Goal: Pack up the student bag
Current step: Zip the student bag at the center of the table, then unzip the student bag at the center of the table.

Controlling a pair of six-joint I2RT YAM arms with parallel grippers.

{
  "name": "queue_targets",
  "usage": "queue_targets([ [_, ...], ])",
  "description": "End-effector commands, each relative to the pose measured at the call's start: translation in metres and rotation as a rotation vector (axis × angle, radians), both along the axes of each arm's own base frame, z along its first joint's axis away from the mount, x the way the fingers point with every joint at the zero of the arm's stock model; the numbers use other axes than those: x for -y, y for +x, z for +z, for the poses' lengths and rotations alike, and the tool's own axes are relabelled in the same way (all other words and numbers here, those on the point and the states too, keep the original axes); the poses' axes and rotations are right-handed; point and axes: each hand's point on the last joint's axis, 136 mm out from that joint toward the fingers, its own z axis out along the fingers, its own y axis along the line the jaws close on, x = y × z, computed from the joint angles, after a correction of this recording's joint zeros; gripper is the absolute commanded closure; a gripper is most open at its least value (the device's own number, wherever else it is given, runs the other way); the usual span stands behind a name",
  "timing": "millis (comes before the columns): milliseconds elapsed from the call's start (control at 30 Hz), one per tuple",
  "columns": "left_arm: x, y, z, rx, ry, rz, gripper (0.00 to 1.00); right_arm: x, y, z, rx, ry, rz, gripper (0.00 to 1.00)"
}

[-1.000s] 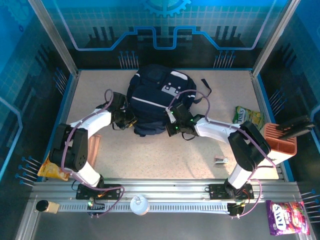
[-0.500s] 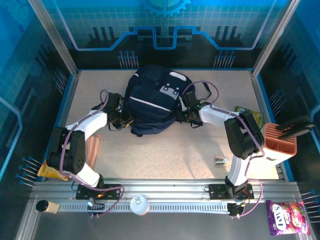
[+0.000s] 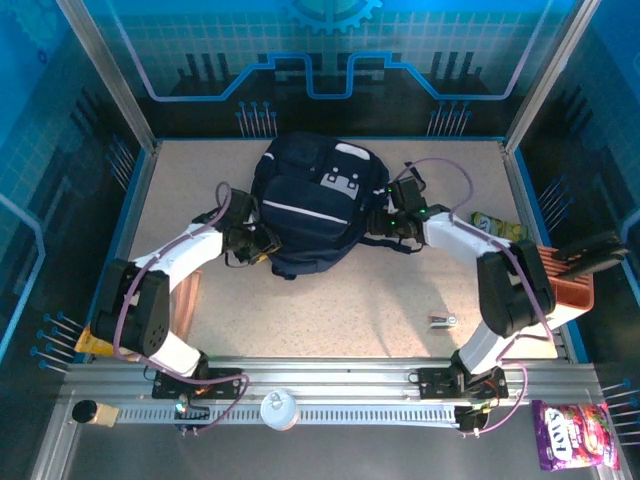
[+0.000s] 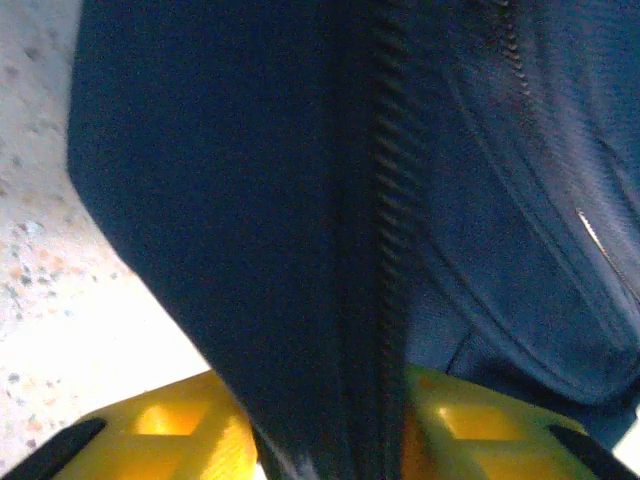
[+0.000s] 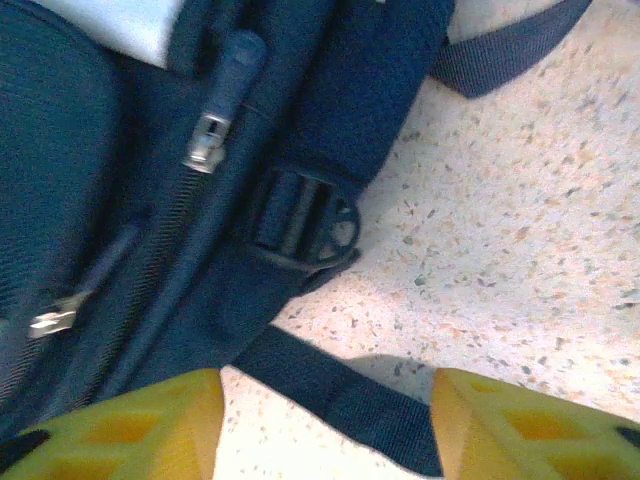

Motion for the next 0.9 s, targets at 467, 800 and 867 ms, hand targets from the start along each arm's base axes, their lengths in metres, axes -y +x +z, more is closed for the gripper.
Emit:
queue_targets([
  [467,0.080,0.018,0.097,0.499,0.402,-0.831,0.12,0.002,-0.003,0.050,0.105,0.237,-0.081,0.24],
  [800,0.108,0.032,0.071,0.544,0.467,-1.243,0.09,0.026,-0.010,0.048,0.096,0.278,-0.157,0.15],
  [867,0.105,0.038,0.056,0.481,0.506,-1.297,0.09,0.031,-0.012,0.046,0.088,0.258,-0.174,0.11],
])
